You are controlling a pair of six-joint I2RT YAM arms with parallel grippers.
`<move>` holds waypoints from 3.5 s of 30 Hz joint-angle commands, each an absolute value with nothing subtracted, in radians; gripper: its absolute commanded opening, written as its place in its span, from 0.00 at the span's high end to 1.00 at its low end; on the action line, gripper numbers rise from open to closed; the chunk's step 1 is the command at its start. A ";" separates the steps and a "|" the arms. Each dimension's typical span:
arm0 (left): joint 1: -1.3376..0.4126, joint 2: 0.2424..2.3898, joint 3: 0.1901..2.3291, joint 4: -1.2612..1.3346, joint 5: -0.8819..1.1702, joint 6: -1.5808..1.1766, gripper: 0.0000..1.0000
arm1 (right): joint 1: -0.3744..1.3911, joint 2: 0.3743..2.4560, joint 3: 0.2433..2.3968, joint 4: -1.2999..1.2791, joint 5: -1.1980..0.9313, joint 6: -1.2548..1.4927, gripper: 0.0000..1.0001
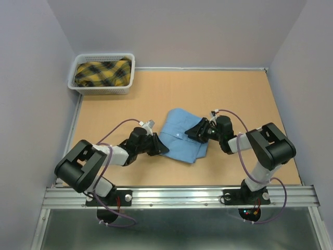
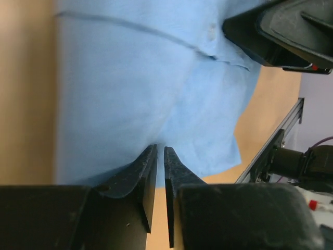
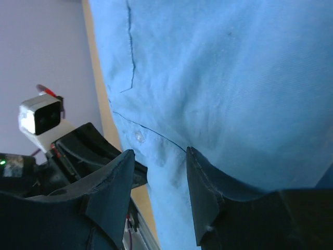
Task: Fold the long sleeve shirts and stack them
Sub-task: Fold the shirt
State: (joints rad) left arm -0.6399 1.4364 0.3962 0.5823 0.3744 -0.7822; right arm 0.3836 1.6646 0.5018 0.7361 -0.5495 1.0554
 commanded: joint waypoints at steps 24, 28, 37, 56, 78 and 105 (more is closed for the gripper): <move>-0.497 1.619 0.911 0.502 0.537 -0.781 0.66 | 0.275 1.684 0.759 0.854 -0.509 1.124 0.50; -0.499 1.771 1.044 0.511 0.581 -0.799 0.66 | 0.273 1.729 0.788 0.856 -0.480 1.135 0.50; -0.485 2.008 1.131 0.590 0.574 -0.860 0.75 | 0.232 1.937 0.651 1.052 -0.433 1.222 0.52; -0.373 1.939 0.900 0.769 0.525 -0.936 0.79 | 0.172 1.954 0.543 1.187 -0.472 1.213 0.55; -0.436 2.155 1.187 0.693 0.551 -0.904 0.77 | 0.178 2.040 0.677 1.085 -0.491 1.190 0.55; -0.475 1.401 0.548 0.614 0.480 -0.879 0.77 | 0.371 1.531 0.443 0.914 -0.604 1.180 0.55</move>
State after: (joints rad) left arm -0.4477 1.4910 0.6743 0.6468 0.4942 -0.8845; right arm 0.2489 1.5860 0.4976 0.9508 -0.5716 1.1912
